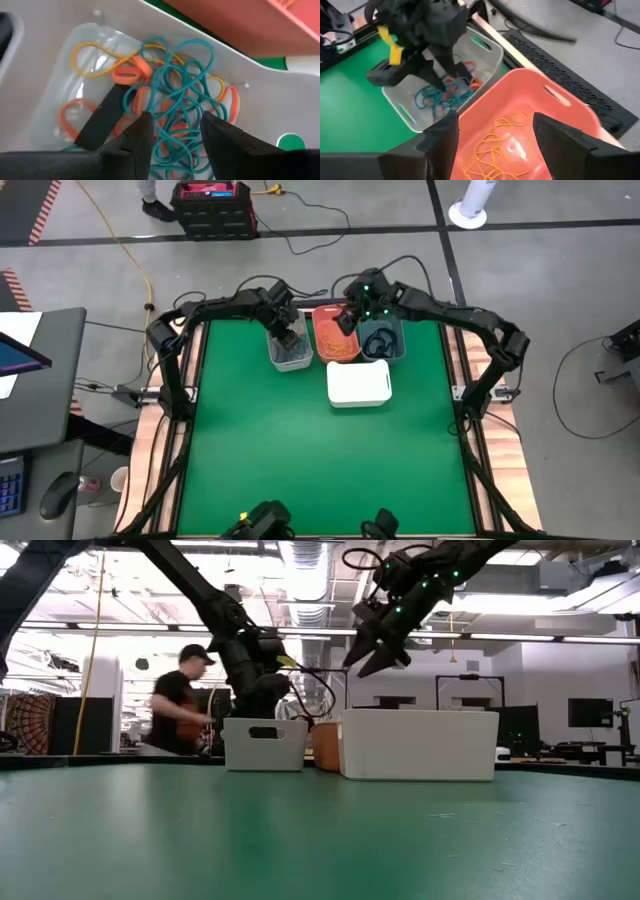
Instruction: Sort rubber bands into baskets
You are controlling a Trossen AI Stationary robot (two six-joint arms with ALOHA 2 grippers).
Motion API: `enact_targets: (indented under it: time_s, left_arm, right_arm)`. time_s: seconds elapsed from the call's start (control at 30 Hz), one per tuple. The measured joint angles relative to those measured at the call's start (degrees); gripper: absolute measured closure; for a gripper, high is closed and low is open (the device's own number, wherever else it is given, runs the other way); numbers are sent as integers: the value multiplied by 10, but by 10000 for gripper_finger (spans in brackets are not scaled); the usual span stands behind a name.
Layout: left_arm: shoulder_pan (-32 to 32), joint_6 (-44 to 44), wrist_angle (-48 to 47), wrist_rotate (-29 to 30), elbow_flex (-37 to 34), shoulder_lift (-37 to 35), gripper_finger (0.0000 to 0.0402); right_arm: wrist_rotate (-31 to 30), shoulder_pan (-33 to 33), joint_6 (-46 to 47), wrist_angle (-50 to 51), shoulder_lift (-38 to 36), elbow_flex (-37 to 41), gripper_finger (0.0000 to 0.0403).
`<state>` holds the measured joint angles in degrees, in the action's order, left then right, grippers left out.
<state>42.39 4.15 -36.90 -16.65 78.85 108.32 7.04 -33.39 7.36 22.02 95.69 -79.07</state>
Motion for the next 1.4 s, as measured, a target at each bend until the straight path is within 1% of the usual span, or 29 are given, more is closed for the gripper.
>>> enact_targets:
  time_s: [0.13, 0.33, 0.43, 0.63, 0.73, 0.9, 1.03, 1.13, 1.3, 1.4]
  left_arm:
    - [-10, 40, -1, 6, 10, 6, 256]
    - [-22, 125, 18, 69, 6, 7, 257]
    - [-22, 149, 30, 76, 6, 7, 257]
    - [-19, 137, 82, 59, 6, 7, 258]
    - [-13, 132, 116, 28, 6, 10, 258]
    - [-6, 118, 153, 37, 4, 32, 258]
    - [-4, 108, 146, 49, 4, 53, 258]
    - [-8, 117, 132, 63, 6, 61, 258]
    - [-24, 151, 93, 92, 5, 52, 258]
    - [-28, 164, 80, 92, 3, 41, 258]
  right_arm:
    - [0, -1, 18, 8, -25, -8, 122]
    - [3, 22, 2, 16, -48, -9, 122]
    - [-5, 31, -8, 18, -54, -9, 122]
    - [-9, 40, -7, 42, -54, -8, 122]
    - [-9, 45, -8, 56, -62, -8, 122]
    - [-11, 46, -8, 63, -78, -8, 122]
    - [-12, 45, -4, 63, -90, -8, 122]
    - [-12, 46, -3, 63, -93, -8, 122]
    - [-13, 44, -3, 63, -95, -8, 122]
    - [-14, 39, -3, 63, -95, -8, 122]
